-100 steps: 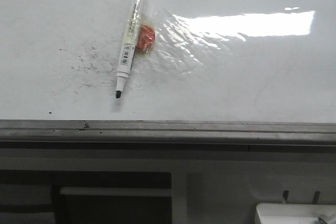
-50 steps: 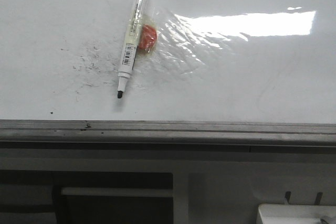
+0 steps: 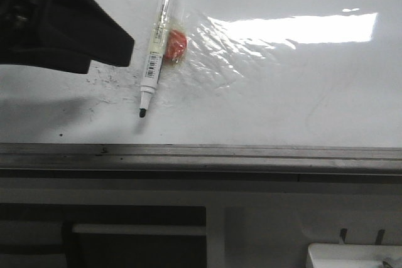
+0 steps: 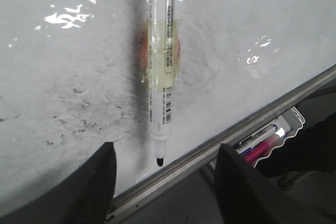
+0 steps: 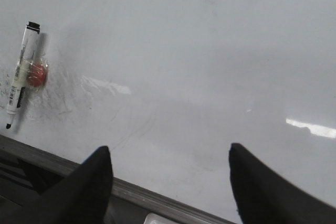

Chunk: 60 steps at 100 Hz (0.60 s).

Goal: Write number 8 on whiteboard

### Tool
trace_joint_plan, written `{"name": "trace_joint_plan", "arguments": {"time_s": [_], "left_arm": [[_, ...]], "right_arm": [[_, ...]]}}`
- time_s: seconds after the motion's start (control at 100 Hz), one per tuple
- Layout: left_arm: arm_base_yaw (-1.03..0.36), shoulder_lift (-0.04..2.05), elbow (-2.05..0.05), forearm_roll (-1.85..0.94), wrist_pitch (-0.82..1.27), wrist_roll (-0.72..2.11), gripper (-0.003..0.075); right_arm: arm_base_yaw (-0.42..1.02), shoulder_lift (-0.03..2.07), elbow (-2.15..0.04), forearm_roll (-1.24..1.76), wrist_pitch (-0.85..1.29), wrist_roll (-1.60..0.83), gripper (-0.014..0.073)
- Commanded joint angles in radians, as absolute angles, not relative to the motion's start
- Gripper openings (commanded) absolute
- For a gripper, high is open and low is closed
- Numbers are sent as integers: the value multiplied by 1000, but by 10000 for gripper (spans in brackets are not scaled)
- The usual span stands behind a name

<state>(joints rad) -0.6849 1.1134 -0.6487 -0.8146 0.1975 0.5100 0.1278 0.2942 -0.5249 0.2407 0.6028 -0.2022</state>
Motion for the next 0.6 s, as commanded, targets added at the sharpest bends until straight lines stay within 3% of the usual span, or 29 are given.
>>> {"name": "trace_joint_plan", "arguments": {"time_s": [0.0,0.25,0.37,0.51,0.59], "left_arm": [[-696,1151,-710,-837,135,509,375],[-696,1274,-769,-837,130,509,375],[-696,1315,-769,-854,99,509,328],[-696,1335,-769,-855,48,507,182],[-696,1335,-769,-855,44,507,42]], "right_arm": [[130,314,-560,247,520,-213,418],[130,314,-560,247,520,-213,418],[130,314,-560,249,522,-213,418],[130,314,-560,249,531,-213,418],[130,314,-560,249,541,-213,418]]}}
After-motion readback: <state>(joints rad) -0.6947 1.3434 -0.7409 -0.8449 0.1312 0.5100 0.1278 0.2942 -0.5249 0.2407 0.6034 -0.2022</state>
